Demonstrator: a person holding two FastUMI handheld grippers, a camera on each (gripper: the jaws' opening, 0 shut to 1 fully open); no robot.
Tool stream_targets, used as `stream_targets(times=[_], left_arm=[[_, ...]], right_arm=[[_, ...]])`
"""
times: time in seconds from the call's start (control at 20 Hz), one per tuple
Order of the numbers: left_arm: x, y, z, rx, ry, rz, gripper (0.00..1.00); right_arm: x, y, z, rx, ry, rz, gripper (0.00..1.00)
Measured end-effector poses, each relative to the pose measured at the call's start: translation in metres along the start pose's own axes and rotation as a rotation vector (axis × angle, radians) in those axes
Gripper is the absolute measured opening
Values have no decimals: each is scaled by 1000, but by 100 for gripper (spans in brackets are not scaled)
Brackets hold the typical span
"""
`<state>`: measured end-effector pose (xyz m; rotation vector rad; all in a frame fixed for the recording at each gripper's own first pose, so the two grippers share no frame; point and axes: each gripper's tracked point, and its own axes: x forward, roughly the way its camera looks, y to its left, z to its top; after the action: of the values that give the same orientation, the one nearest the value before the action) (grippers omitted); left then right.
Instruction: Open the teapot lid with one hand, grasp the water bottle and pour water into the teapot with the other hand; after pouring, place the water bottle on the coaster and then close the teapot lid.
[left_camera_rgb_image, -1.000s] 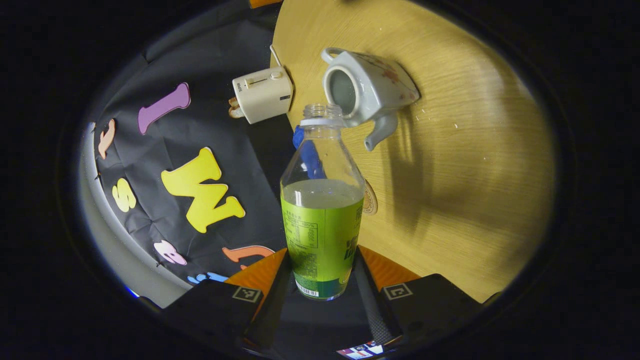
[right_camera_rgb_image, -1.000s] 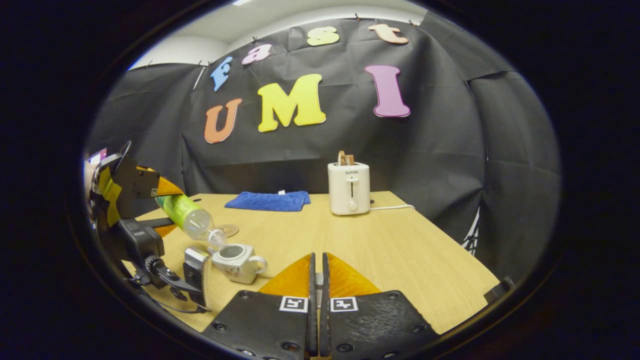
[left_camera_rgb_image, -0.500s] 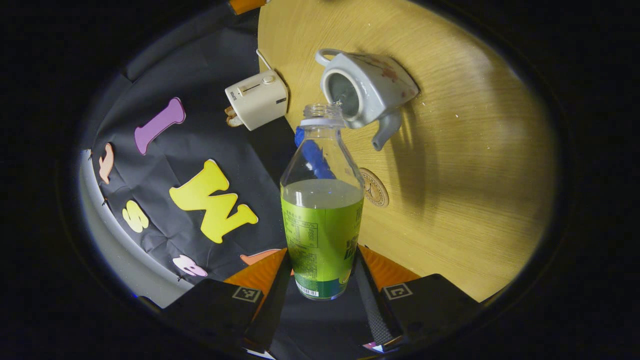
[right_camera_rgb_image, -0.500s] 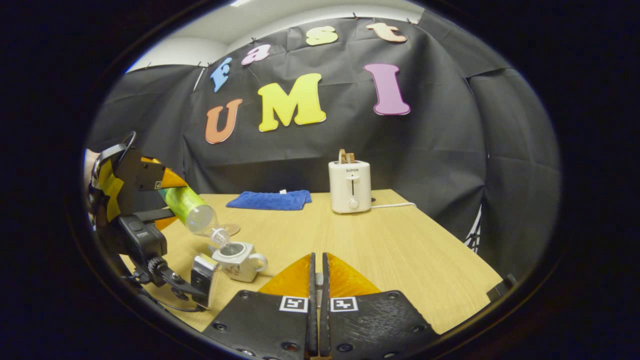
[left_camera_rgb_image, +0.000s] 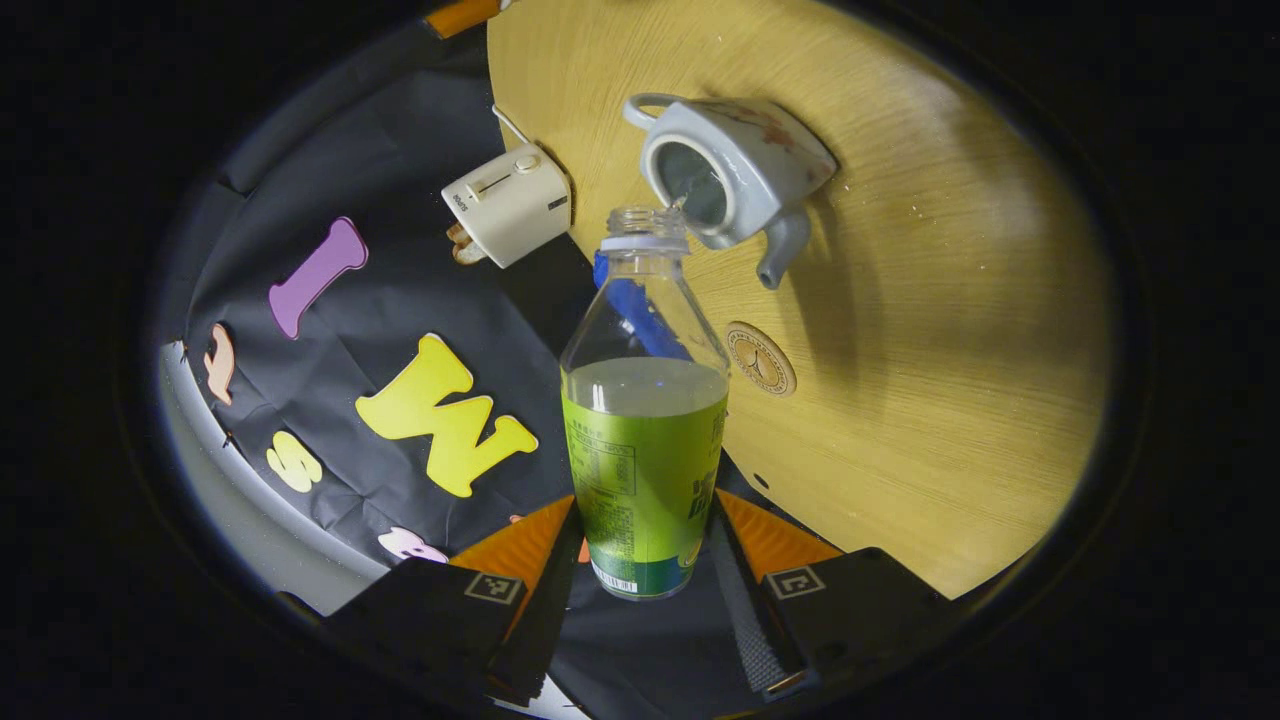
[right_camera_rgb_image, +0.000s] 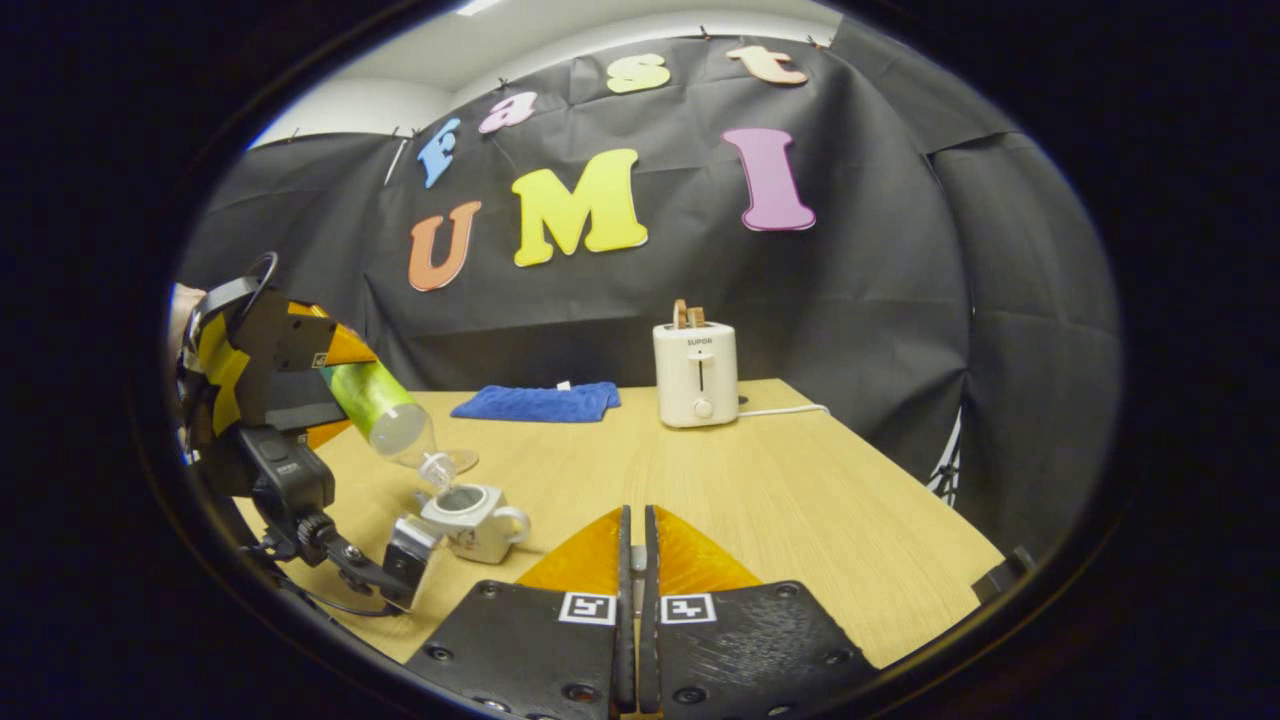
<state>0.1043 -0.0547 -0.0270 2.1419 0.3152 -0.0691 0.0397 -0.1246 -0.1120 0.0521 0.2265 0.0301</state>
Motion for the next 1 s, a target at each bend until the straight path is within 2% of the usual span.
stream_targets(times=[0.25, 0.8, 1.0], left_arm=[[-2, 18, -2, 51, 15, 53, 74], [-3, 19, 3, 117, 18, 52, 74], [-2, 22, 2, 95, 12, 60, 73]], right_arm=[[0, 1, -1, 6, 0, 3, 2], [-1, -2, -2, 8, 1, 1, 2], [-1, -2, -2, 8, 0, -2, 2]])
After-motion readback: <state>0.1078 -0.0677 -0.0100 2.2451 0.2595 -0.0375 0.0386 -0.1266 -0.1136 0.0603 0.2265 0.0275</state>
